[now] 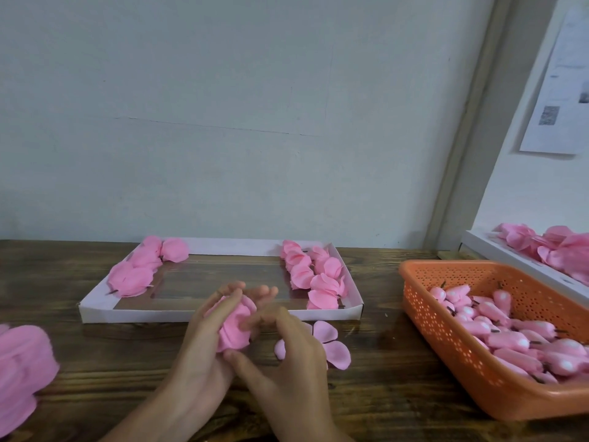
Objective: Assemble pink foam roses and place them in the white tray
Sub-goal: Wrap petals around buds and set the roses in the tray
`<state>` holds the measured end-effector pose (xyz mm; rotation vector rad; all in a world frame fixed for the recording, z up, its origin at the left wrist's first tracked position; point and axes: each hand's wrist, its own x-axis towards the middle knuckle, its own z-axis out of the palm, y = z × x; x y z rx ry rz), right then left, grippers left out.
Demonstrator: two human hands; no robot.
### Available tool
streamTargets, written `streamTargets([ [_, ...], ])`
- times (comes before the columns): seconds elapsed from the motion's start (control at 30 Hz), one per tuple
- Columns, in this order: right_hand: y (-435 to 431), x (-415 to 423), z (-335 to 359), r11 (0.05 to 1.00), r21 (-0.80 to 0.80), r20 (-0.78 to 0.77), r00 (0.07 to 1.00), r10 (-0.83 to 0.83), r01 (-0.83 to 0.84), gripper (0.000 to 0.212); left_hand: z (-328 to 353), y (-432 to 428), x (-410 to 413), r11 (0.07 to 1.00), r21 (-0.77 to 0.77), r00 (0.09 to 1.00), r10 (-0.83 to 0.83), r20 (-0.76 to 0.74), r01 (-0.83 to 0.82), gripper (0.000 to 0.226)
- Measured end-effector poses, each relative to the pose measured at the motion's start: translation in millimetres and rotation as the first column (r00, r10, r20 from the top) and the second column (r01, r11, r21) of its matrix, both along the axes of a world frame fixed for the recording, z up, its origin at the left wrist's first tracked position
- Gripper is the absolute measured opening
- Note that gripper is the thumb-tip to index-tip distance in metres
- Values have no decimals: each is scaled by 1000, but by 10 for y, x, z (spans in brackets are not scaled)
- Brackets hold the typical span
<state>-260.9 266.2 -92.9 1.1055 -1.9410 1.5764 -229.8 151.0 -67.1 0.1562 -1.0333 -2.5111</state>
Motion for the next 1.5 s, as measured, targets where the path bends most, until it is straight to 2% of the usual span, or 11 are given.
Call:
streamTargets([
  [0.37, 26, -56, 45, 963, -226, 206, 959, 197, -149, 31, 46, -56, 65, 948, 156, 961, -271, -56, 277, 69],
  [0.47, 24, -61, 51, 954, -257, 191, 960, 207, -155, 25, 48, -73, 107, 935, 122, 942, -325, -87, 334, 107],
  [0.53, 28, -76, 53, 965, -224, 127, 978, 165, -134, 20, 44, -71, 114, 935, 104, 939, -331, -90, 340, 113],
  [0.63, 26, -108, 56, 988, -143, 17, 998, 60, -57, 24, 39, -70, 109, 930, 136, 938, -328, -112, 342, 109],
  [0.8, 31, -142, 38, 991, -130, -27, 999, 33, -37, 21, 16, -74, 103, 913, 169, 928, -357, -106, 371, 62],
  [0.93, 37, -137, 38, 969, -229, 144, 981, 128, -93, 23, 25, -83, 99, 896, 126, 902, -408, -139, 425, 92],
  [1.03, 31, -123, 54, 938, -305, 285, 925, 252, -162, 19, -12, -15, 91, 914, -67, 912, -404, -68, 399, 105],
  [1.1, 20, -112, 67, 923, -325, 359, 876, 323, -207, 19, -71, 16, 92, 913, -192, 929, -370, -19, 360, 97],
  [1.27, -39, -63, 82, 874, -366, 534, 697, 479, -320, 20, -80, -28, 107, 926, -242, 953, -303, -18, 290, 51],
  [1.4, -69, -38, 119, 791, -519, 658, 439, 611, -324, 47, -72, -100, 90, 913, -280, 953, -299, 38, 298, 79],
  [1.5, -63, -47, 136, 760, -526, 659, 382, 648, -383, 47, -74, -54, 72, 909, -386, 988, -145, 57, 156, 44],
])
